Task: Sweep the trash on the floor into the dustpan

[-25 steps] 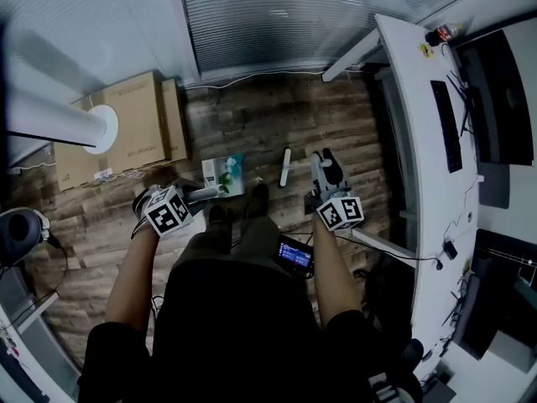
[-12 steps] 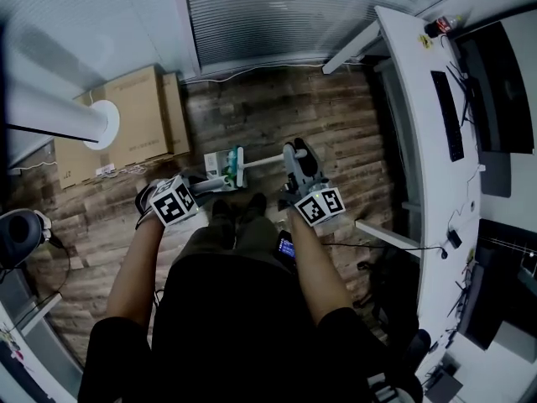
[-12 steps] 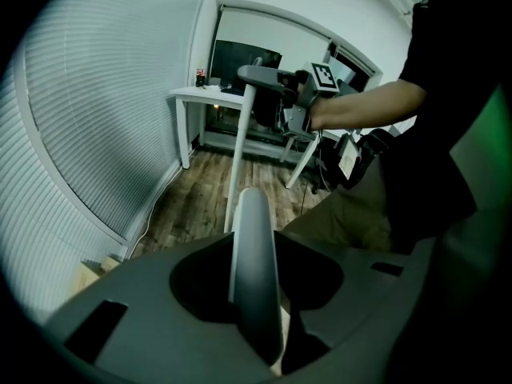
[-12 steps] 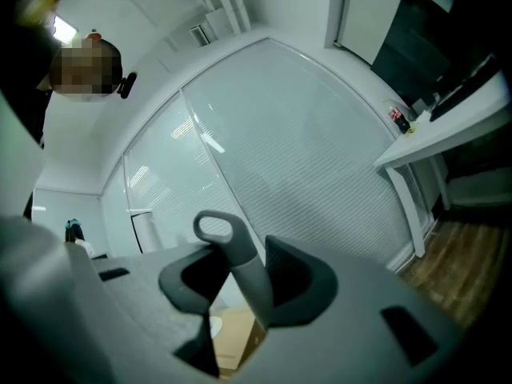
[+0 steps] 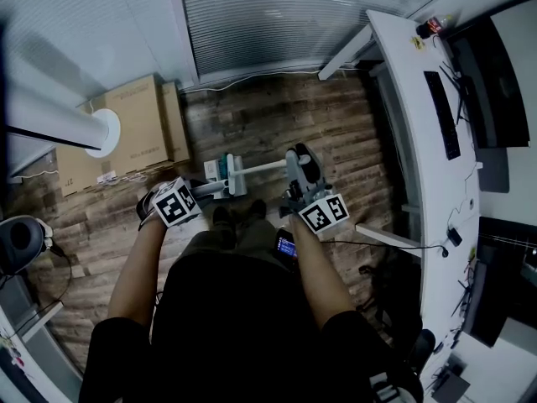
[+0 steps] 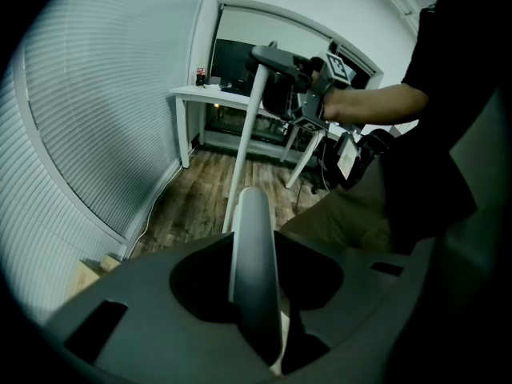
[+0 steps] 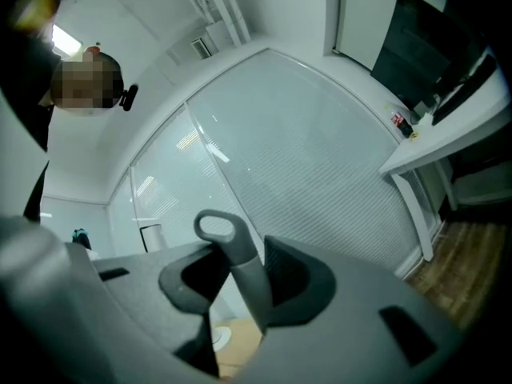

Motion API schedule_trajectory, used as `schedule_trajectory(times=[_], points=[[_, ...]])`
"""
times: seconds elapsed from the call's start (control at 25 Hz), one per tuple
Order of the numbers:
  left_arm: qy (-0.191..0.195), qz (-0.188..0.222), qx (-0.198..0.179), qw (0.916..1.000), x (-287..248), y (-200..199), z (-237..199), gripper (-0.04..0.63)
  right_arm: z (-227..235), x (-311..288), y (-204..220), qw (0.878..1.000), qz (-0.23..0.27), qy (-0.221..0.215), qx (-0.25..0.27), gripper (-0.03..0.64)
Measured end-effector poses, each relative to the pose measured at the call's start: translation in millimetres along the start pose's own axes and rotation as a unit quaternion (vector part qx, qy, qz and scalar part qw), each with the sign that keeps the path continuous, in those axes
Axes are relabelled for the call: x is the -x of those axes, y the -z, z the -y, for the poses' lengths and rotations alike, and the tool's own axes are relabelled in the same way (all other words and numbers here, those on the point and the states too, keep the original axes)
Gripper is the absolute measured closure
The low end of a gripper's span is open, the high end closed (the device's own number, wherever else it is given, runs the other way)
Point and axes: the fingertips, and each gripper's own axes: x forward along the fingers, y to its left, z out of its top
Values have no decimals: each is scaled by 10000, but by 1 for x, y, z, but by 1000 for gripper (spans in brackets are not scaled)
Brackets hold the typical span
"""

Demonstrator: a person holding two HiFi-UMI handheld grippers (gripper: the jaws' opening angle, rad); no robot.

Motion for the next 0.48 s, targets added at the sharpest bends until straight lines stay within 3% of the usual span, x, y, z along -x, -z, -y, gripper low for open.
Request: schedule_trajectory(times=[0.48], points=[[-55, 10, -31, 10000, 0, 2, -1, 488, -11, 25, -98, 9959, 671, -14, 608, 515]])
